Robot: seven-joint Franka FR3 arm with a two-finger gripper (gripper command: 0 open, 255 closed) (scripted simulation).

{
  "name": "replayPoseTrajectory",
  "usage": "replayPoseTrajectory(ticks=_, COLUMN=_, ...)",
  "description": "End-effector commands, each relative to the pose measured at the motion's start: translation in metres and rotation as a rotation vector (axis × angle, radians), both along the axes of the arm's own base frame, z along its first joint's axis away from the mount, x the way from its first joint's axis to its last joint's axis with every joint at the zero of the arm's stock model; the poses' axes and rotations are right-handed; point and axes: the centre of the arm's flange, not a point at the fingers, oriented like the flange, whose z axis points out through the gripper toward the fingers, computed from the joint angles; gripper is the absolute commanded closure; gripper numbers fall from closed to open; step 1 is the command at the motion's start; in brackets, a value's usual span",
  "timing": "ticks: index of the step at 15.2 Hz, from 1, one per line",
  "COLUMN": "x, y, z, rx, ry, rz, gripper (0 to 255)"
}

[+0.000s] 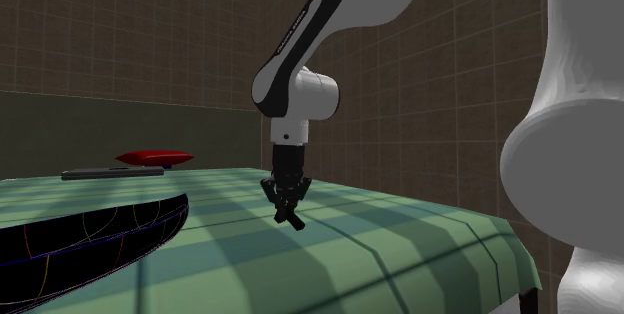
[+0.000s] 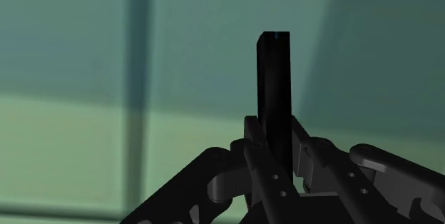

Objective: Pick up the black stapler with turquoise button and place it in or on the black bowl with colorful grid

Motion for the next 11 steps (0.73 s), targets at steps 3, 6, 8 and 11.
replayPoseTrajectory(ticks=3, x=0.000, y=0.000, z=0.000, rx=0.000, ry=0.000, rz=0.000, gripper=255)
replayPoseTrajectory(ticks=6, x=0.000, y=0.000, z=0.016, rx=0.000, ry=0.000, rz=0.000, gripper=255)
replayPoseTrajectory(ticks=8, x=0.000, y=0.000, z=0.026, rx=0.000, ry=0.000, rz=0.000, gripper=255)
replayPoseTrajectory(ticks=11, x=0.000, y=0.000, z=0.042, rx=0.000, ry=0.000, rz=0.000, gripper=255)
